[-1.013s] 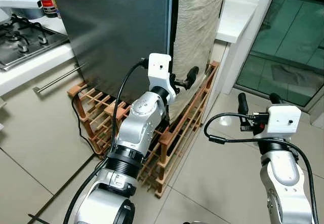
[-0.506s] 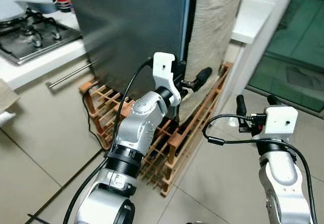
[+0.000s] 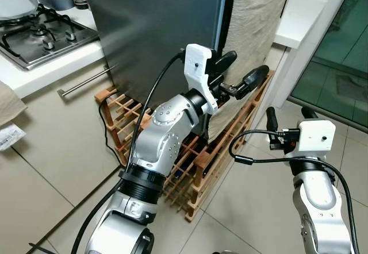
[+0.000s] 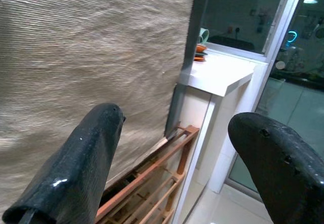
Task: Restocking fridge
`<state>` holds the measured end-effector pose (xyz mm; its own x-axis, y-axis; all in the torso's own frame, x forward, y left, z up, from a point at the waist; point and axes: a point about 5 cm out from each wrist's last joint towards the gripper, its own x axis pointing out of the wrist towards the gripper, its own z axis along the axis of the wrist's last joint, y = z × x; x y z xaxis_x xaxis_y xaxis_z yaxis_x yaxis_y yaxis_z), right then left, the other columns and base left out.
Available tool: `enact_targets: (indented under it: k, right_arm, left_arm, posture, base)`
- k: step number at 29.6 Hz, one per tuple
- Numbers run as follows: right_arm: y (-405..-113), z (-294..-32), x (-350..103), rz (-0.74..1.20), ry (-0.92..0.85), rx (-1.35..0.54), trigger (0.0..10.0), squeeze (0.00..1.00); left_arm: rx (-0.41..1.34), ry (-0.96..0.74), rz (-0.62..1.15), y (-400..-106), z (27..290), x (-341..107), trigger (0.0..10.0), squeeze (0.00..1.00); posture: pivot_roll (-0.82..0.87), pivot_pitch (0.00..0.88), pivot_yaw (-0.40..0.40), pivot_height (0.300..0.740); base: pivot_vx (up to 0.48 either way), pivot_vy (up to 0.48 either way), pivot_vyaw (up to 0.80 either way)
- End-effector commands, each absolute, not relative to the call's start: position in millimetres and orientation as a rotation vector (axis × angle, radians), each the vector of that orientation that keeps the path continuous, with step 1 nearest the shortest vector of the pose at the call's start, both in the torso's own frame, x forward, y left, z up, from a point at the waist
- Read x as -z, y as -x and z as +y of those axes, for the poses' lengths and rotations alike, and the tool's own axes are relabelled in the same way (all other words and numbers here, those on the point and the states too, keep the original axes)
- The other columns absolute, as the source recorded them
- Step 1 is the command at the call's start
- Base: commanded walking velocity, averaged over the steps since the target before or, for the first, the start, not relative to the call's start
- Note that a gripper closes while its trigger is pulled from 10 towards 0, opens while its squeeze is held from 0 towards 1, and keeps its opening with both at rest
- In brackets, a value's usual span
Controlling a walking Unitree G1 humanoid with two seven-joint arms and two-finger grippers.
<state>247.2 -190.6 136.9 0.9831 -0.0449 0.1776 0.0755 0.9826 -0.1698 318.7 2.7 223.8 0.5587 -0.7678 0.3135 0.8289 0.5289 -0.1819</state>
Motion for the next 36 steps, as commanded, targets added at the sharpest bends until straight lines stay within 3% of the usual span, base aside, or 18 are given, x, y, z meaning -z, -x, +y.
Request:
enact_targets:
  k: [1,13,25,30,36]
  right_arm:
    - [-248,-192,-138,-0.181,0.18,0.066,10.0,0.05]
    - [-243,-193,-134,-0.169,0.177,0.073,10.0,0.05]
    - [-245,-194,-135,-0.176,0.162,0.087,10.0,0.06]
    - [-241,-201,-140,-0.203,0.148,0.143,10.0,0.06]
    - [-239,-204,-140,-0.208,0.128,0.168,10.0,0.06]
  left_arm:
    - [0.96,0.343,-0.19,-313,-5,-221,10.0,0.0]
    - [0.632,0.241,-0.167,-307,67,-195,10.0,0.0]
    - [0.543,0.163,-0.116,-294,91,-183,10.0,0.0]
    - [0.374,0.193,-0.115,-286,113,-174,10.0,0.0]
    - [0.348,0.206,-0.103,-277,112,-168,10.0,0.0]
  posture:
    - [-0.17,0.0,0.012,0.74]
    - [-0.14,0.006,0.011,0.74]
    - [-0.12,0.0,0.017,0.74]
    - [-0.13,0.0,0.02,0.74]
    - [-0.12,0.0,0.018,0.74]
  base:
    - [0.0,0.0,0.0]
    - [0.0,0.0,0.0]
    - [0.0,0.0,0.0]
    - [0.0,0.0,0.0]
    - [0.0,0.0,0.0]
